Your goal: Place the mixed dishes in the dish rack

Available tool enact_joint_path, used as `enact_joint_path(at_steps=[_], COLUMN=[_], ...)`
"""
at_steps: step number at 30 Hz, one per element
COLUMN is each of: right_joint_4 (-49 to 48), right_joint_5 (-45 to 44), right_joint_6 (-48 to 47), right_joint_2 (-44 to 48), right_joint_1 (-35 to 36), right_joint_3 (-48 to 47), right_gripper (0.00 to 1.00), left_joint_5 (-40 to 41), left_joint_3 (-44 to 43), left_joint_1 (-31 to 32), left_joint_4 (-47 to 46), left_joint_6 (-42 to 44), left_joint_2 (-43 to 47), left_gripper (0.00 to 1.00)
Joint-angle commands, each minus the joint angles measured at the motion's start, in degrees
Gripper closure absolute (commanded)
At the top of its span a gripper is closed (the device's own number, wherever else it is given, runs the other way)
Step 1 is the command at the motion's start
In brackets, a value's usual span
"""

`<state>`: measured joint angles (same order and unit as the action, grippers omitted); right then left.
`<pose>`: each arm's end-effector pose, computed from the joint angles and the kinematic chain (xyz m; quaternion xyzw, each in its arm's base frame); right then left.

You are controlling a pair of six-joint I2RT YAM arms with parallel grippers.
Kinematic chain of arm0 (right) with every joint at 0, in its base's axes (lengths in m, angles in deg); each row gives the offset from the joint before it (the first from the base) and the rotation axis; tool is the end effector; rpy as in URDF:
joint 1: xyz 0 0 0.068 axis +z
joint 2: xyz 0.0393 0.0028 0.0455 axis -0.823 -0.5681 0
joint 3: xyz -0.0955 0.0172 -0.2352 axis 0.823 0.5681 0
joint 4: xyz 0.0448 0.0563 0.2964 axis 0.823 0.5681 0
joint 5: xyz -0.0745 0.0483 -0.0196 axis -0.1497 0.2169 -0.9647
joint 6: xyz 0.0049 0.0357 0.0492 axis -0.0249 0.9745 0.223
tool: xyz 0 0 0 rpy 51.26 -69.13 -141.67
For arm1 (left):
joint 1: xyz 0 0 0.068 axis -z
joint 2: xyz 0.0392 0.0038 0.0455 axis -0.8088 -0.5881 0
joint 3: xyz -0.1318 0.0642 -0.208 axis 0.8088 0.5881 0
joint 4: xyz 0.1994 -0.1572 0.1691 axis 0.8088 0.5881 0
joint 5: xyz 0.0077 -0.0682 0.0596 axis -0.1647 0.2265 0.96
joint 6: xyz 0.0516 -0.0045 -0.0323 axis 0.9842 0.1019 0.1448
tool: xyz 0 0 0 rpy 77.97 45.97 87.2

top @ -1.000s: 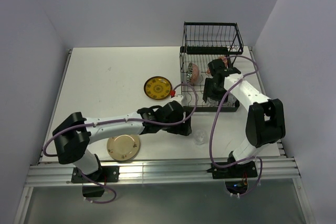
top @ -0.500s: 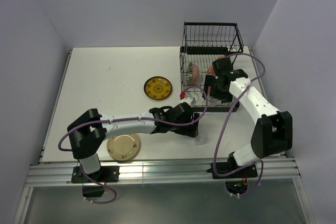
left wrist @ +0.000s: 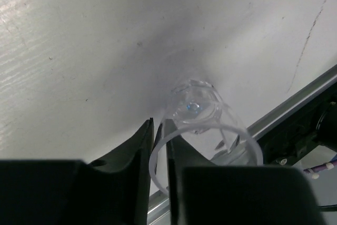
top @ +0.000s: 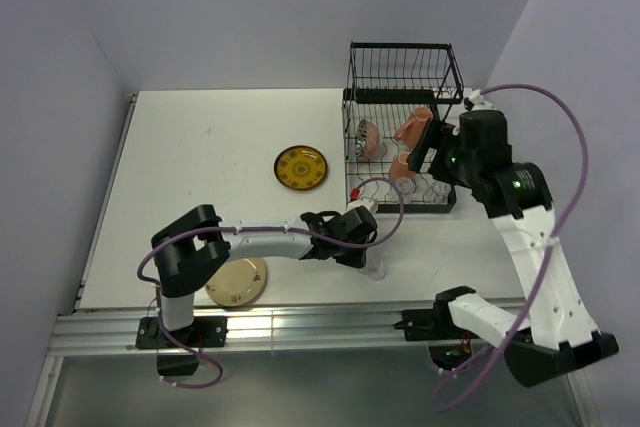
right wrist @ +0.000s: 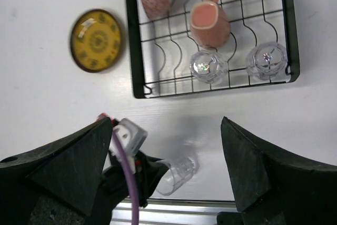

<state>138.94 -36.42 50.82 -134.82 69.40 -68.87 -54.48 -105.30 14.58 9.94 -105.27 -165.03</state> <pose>0.2482 0.0586 0.3906 0.1098 0.8998 0.1126 0.4070 0.1611 -0.4006 0.1261 0.1587 0.9355 -0.2475 0.1962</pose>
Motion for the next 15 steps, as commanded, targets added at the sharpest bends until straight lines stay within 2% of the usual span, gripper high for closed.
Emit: enact_joint_path(at_steps=[1, 5, 7, 8, 9, 12, 13, 14, 15], right_joint_4=[4.4, 3.3, 0.8, -0.4, -1.8, -8.5, -12.8, -15.1, -17.5], right_joint_5=[0.9, 6.4, 12.0, 14.7, 21.2, 30.9, 36.9, 39.8, 42.0], right_joint_6=[1.4, 2.3, 2.8, 3.3, 3.4, 4.5, 5.0, 6.7, 7.9], right_joint_2=[3.5, 9.1, 12.4, 13.6, 14.4, 17.4, 18.1, 19.5, 20.2], right_joint_1=[0.4, 0.4, 0.5, 0.5, 0.4, 0.4, 0.4, 0.4, 0.4], right_joint_3=[-3.3, 0.9, 5.6, 7.8, 9.6, 17.4, 21.1, 22.9, 24.4], right_gripper=[0.09, 0.09, 0.09, 0.09, 0.09, 0.08, 0.07, 0.07, 0.05], left_joint_5=[0.3, 1.1, 0.8, 0.5, -0.3, -10.7, -14.4, -22.1, -25.3], left_joint_3=[1.2, 2.1, 4.5, 5.3, 7.4, 11.4, 14.2, 15.4, 17.0], left_joint_1=[0.4, 0.3, 0.2, 0.0, -1.4, -6.0, -10.2, -12.5, -15.9], left_joint_4=[-1.2, 2.5, 3.2, 3.1, 1.8, -3.0, -6.8, -8.8, -10.5], left_joint_6=[-0.6, -0.4, -0.7, -0.7, -0.4, -2.1, -3.1, -4.1, -6.1], left_joint_2=[1.8, 10.5, 15.8, 21.6, 24.7, 36.1, 38.4, 42.0, 43.4], left_gripper=[0.81, 0.98, 1.00, 1.00, 1.00, 1.00, 1.00, 1.00, 1.00])
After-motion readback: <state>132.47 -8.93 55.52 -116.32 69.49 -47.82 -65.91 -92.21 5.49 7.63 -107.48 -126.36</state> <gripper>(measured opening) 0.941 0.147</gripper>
